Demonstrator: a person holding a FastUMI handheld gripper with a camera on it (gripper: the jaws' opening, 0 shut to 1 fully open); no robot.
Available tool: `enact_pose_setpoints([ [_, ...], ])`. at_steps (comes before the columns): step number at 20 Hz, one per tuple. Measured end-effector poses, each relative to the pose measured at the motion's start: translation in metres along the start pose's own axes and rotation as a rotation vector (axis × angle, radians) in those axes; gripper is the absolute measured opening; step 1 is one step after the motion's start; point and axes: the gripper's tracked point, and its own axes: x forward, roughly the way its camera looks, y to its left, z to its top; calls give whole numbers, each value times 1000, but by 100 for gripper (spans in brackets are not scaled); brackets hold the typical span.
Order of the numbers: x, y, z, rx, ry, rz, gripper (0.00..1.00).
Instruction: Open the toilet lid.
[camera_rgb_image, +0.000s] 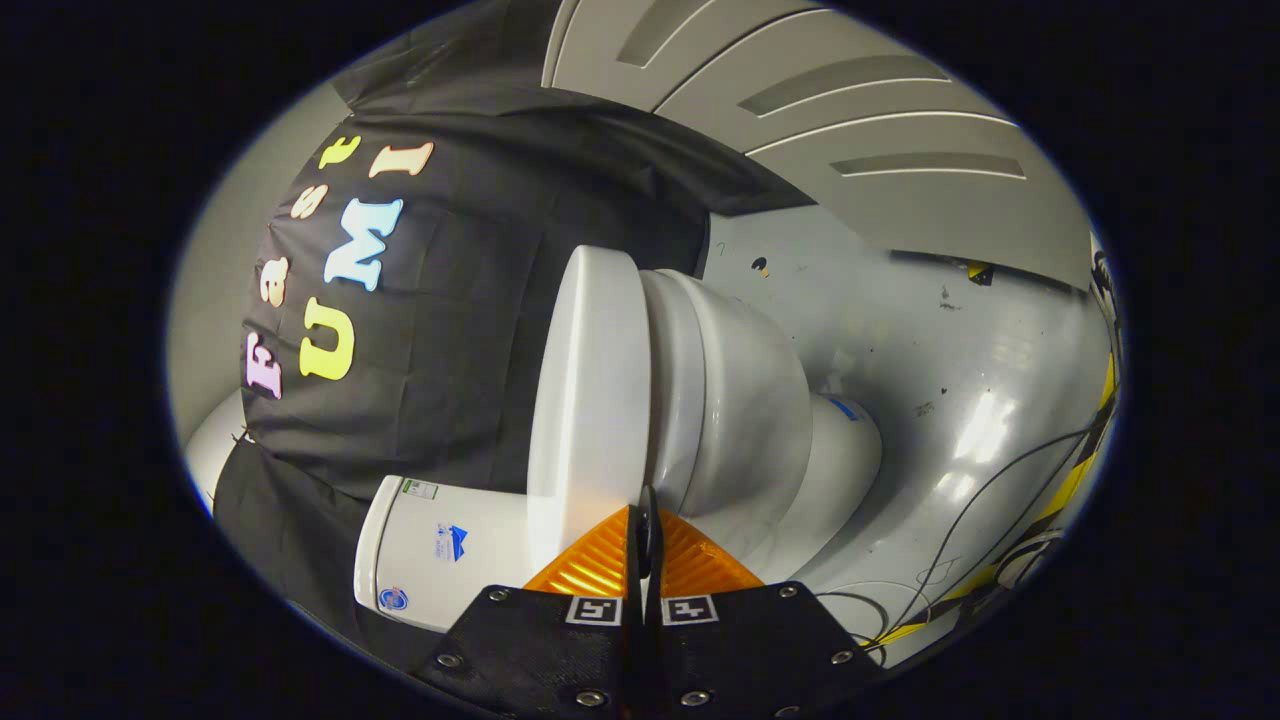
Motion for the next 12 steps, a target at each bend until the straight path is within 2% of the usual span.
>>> enact_pose_setpoints([
  [12, -12, 26, 6, -203, -4, -104, 0],
])
